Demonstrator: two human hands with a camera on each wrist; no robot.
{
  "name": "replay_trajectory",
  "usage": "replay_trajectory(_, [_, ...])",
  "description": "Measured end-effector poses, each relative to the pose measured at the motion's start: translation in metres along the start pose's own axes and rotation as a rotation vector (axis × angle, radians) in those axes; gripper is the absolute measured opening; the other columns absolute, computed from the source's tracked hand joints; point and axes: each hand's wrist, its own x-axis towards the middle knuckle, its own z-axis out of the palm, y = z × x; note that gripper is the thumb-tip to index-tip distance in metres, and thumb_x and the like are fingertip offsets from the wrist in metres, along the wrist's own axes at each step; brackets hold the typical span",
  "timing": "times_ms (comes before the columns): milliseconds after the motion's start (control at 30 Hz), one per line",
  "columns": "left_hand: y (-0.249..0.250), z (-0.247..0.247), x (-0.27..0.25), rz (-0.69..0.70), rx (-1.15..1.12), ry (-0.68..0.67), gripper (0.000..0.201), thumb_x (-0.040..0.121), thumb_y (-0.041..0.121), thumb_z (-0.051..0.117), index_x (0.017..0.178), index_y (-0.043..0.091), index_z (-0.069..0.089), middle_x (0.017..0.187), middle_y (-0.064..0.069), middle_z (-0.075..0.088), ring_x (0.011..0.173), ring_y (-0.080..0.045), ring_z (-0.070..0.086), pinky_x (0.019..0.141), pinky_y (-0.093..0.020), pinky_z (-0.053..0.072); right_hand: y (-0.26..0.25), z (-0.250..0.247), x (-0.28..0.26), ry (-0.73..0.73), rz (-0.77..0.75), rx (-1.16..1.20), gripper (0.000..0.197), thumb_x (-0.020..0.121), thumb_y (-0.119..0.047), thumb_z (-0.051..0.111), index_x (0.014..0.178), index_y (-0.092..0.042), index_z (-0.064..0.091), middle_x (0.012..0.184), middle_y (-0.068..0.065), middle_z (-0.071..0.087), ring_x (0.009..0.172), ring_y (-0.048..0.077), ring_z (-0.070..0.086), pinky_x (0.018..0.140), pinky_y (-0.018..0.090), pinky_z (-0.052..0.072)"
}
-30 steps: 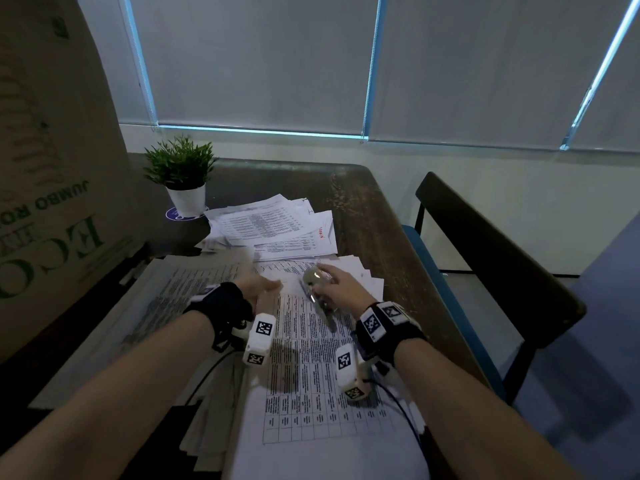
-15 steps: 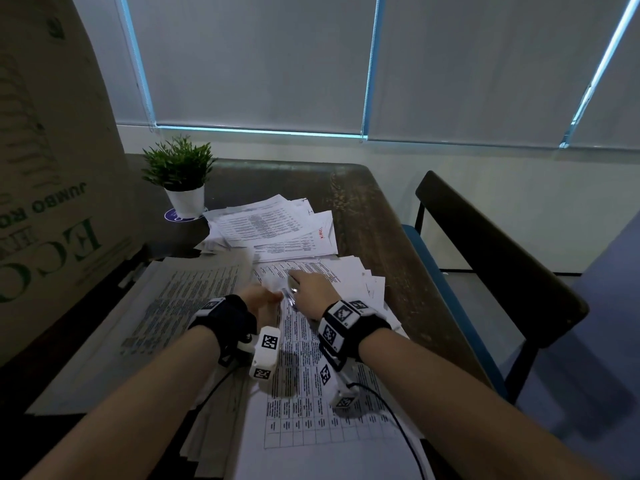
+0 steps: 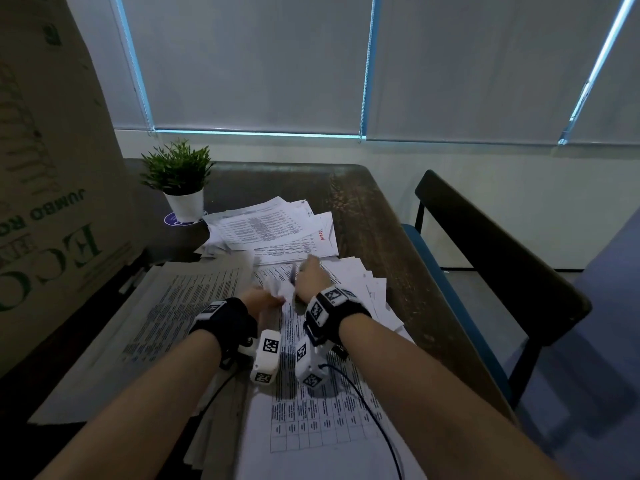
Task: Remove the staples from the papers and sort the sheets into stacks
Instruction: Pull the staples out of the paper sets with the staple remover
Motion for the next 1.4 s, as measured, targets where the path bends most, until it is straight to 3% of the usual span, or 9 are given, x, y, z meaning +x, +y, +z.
replay_trajectory(167, [0.009, 0.007, -0.007, 0.109, 0.162, 0.121, 0.056, 0.082, 0.003, 0.069, 0.13, -0.007, 0.041, 0.118, -0.019, 0.055, 0.108, -0.03, 0.055, 0.096, -0.04, 0.046, 0.038, -0.023, -0.018, 0.269, 0.105, 0.514, 0.022, 0.105, -0.017, 0.035, 0.119, -0.034, 0.036, 0.102, 0.01, 0.061, 0.071, 0.024, 0.064, 0.046, 0.028, 0.054])
replay_trajectory(300, [0.012, 0.016, -0.008, 0.278, 0.173, 0.255, 0.044, 0.082, -0.008, 0.062, 0.115, 0.01, 0.041, 0.103, -0.012, 0.043, 0.084, -0.021, 0.047, 0.065, -0.027, 0.041, 0.059, -0.038, -0.018, 0.52, 0.157, 0.528, 0.02, 0.101, -0.011, 0.035, 0.098, -0.026, 0.048, 0.097, 0.012, 0.058, 0.075, 0.032, 0.063, 0.064, 0.052, 0.059])
replay_trajectory(600, [0.025, 0.02, -0.015, 0.302, 0.419, 0.328, 0.011, 0.084, 0.001, 0.061, 0.093, 0.004, 0.056, 0.093, -0.008, 0.048, 0.083, -0.022, 0.049, 0.071, -0.027, 0.036, 0.093, -0.069, -0.015, 0.68, 0.395, 0.602, 0.024, 0.102, -0.01, 0.04, 0.115, -0.013, 0.06, 0.133, 0.02, 0.051, 0.106, 0.037, 0.057, 0.076, 0.033, 0.041])
replay_trajectory(733, [0.032, 0.011, -0.026, 0.129, 0.383, 0.061, 0.05, 0.074, 0.021, 0.075, 0.115, -0.002, 0.057, 0.114, -0.015, 0.063, 0.104, -0.035, 0.061, 0.09, -0.039, 0.05, 0.091, -0.07, -0.013, 0.664, 0.398, 0.624, 0.032, 0.103, -0.013, 0.039, 0.129, -0.018, 0.057, 0.139, 0.019, 0.047, 0.111, 0.037, 0.055, 0.082, 0.034, 0.04])
replay_trajectory(833, [0.043, 0.009, -0.049, 0.057, 0.415, -0.256, 0.048, 0.072, 0.019, 0.077, 0.115, 0.006, 0.059, 0.111, -0.018, 0.066, 0.104, -0.037, 0.063, 0.092, -0.055, 0.049, 0.095, -0.071, -0.01, 0.626, 0.368, 0.607, 0.037, 0.104, -0.014, 0.038, 0.136, -0.021, 0.054, 0.142, 0.015, 0.046, 0.115, 0.035, 0.053, 0.091, 0.034, 0.041])
replay_trajectory(967, [0.052, 0.01, -0.069, 0.065, 0.652, -0.462, 0.032, 0.081, 0.006, 0.069, 0.111, 0.014, 0.058, 0.11, -0.01, 0.067, 0.102, -0.03, 0.065, 0.078, -0.043, 0.057, 0.098, -0.071, -0.01, 0.62, 0.35, 0.639, 0.037, 0.103, -0.013, 0.037, 0.132, -0.023, 0.057, 0.14, 0.012, 0.049, 0.118, 0.034, 0.051, 0.092, 0.032, 0.038])
replay_trajectory(1133, [0.05, 0.014, -0.073, 0.367, 0.968, -0.102, 0.036, 0.079, 0.026, 0.075, 0.108, 0.008, 0.064, 0.101, 0.0, 0.066, 0.096, -0.019, 0.062, 0.085, -0.029, 0.049, 0.095, -0.071, -0.015, 0.667, 0.35, 0.729, 0.038, 0.103, -0.015, 0.038, 0.137, -0.026, 0.053, 0.142, 0.013, 0.048, 0.119, 0.032, 0.052, 0.094, 0.032, 0.04])
replay_trajectory(1267, [0.053, -0.003, -0.061, 0.429, 0.633, 0.162, 0.036, 0.072, 0.025, 0.08, 0.099, 0.007, 0.066, 0.095, -0.006, 0.069, 0.089, -0.023, 0.065, 0.073, -0.03, 0.05, 0.083, -0.069, -0.018, 0.735, 0.2, 0.707, 0.036, 0.103, -0.013, 0.04, 0.133, -0.027, 0.055, 0.138, 0.013, 0.044, 0.115, 0.031, 0.054, 0.089, 0.029, 0.042])
replay_trajectory(1400, [0.061, -0.007, -0.07, 0.402, 0.241, -0.024, 0.032, 0.067, 0.03, 0.079, 0.095, 0.019, 0.065, 0.077, 0.002, 0.072, 0.075, -0.014, 0.069, 0.065, -0.028, 0.055, 0.07, -0.062, -0.013, 0.626, 0.118, 0.685, 0.036, 0.103, -0.013, 0.039, 0.129, -0.031, 0.056, 0.135, 0.007, 0.051, 0.119, 0.027, 0.052, 0.103, 0.042, 0.045])
